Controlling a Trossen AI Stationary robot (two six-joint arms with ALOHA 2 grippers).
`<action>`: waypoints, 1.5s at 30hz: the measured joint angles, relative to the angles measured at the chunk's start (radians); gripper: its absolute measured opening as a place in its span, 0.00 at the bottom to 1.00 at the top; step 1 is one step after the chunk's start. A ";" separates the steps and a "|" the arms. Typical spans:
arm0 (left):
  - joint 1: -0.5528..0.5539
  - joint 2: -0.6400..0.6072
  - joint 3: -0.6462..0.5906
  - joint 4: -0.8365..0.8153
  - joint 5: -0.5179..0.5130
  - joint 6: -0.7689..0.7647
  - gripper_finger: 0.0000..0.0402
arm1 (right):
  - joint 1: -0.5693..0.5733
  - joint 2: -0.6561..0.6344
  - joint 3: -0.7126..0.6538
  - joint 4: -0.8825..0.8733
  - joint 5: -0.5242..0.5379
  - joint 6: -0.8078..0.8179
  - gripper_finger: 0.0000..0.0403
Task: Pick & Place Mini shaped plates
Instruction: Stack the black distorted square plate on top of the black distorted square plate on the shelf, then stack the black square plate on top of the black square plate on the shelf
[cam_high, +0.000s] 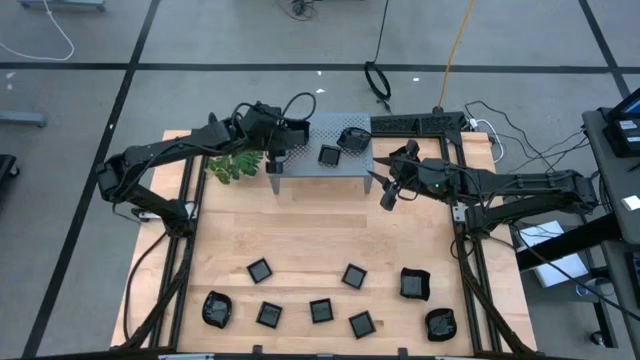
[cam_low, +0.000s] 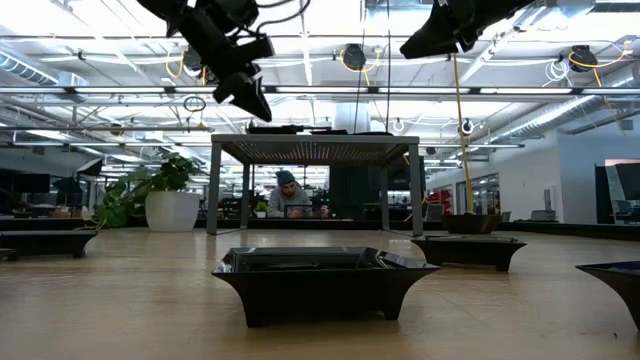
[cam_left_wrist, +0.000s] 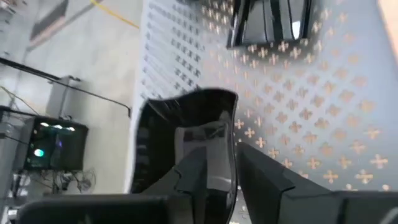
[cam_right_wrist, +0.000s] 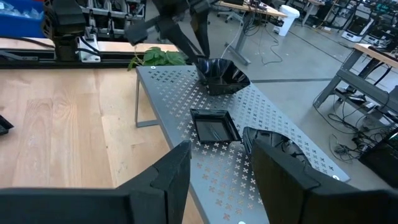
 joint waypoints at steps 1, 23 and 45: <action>-0.006 -0.007 0.000 0.006 -0.001 -0.003 0.25 | 0.000 0.000 0.000 0.000 0.000 0.000 0.38; -0.496 -0.034 0.000 -0.417 0.161 -0.989 0.29 | 0.000 0.000 0.000 0.004 0.000 0.008 0.38; -0.807 0.184 -0.034 -0.610 0.152 -1.227 0.29 | 0.000 0.000 0.000 -0.001 0.000 0.008 0.38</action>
